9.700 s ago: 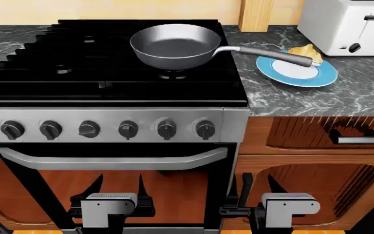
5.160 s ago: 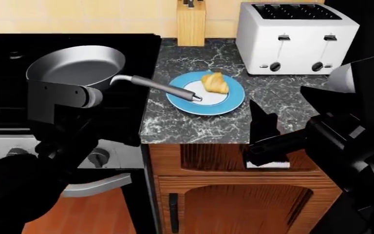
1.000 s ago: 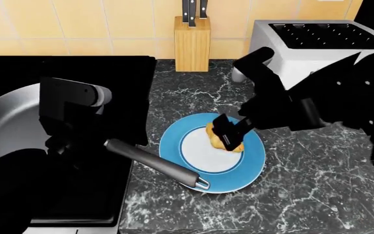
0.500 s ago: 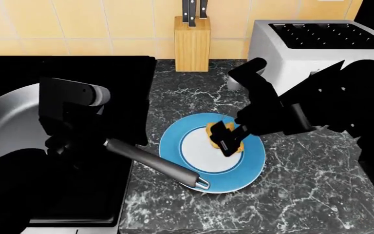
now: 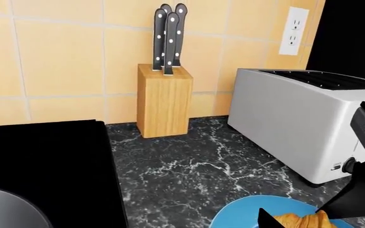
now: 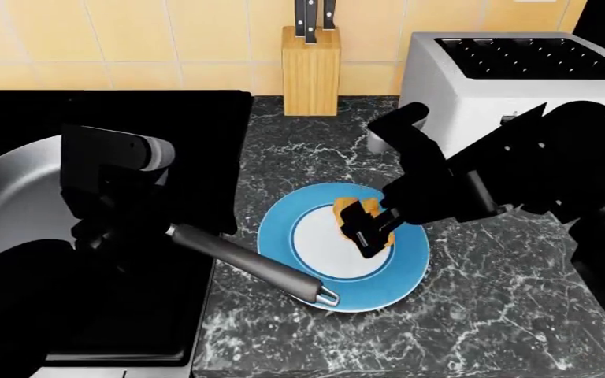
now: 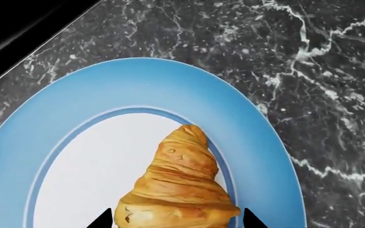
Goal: Pick the croissant and place it on the pan. Then turn on the stove to warm the croissant.
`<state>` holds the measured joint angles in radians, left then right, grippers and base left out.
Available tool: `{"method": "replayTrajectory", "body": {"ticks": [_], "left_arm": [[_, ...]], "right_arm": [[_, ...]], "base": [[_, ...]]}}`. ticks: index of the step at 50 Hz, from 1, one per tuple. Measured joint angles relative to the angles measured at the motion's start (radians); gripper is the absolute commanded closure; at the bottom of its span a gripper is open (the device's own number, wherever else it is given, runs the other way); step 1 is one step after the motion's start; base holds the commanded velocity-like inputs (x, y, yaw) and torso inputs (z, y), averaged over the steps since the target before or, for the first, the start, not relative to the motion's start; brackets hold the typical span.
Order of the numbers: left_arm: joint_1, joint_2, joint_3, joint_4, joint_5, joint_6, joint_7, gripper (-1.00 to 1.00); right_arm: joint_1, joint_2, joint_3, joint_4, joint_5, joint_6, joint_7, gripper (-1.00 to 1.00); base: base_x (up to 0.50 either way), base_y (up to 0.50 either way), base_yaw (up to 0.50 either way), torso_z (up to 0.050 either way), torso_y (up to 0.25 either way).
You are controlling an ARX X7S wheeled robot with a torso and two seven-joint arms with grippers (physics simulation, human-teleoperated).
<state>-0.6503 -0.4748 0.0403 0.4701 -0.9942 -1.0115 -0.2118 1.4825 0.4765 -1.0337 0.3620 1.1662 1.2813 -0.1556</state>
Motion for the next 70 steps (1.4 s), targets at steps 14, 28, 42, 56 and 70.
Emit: {"method": "replayTrajectory", "body": {"ticks": [14,28,42,56,70], "left_arm": [[0.001,-0.002,0.007,-0.002,0.001,0.008,0.000,-1.00],[0.008,-0.009,-0.001,0.012,-0.014,0.011,-0.008,-1.00],[0.027,-0.023,-0.035,0.061,-0.069,-0.001,-0.035,-1.00],[0.037,-0.034,-0.080,0.107,-0.138,-0.013,-0.071,-1.00],[0.047,-0.045,-0.107,0.133,-0.175,-0.014,-0.093,-1.00]], "right_arm": [[0.005,0.007,0.001,-0.012,0.011,0.000,0.014,1.00],[0.017,0.041,0.042,-0.106,0.054,0.021,0.102,1.00],[-0.013,0.106,0.144,-0.292,0.174,0.038,0.296,1.00],[-0.074,0.180,0.272,-0.484,0.333,-0.006,0.526,1.00],[-0.117,0.247,0.368,-0.643,0.449,-0.071,0.709,1.00]], "base": [[0.00,0.00,0.00,0.000,0.000],[0.00,0.00,0.00,0.000,0.000],[0.00,0.00,0.00,0.000,0.000],[0.00,0.00,0.00,0.000,0.000],[0.00,0.00,0.00,0.000,0.000]]}}
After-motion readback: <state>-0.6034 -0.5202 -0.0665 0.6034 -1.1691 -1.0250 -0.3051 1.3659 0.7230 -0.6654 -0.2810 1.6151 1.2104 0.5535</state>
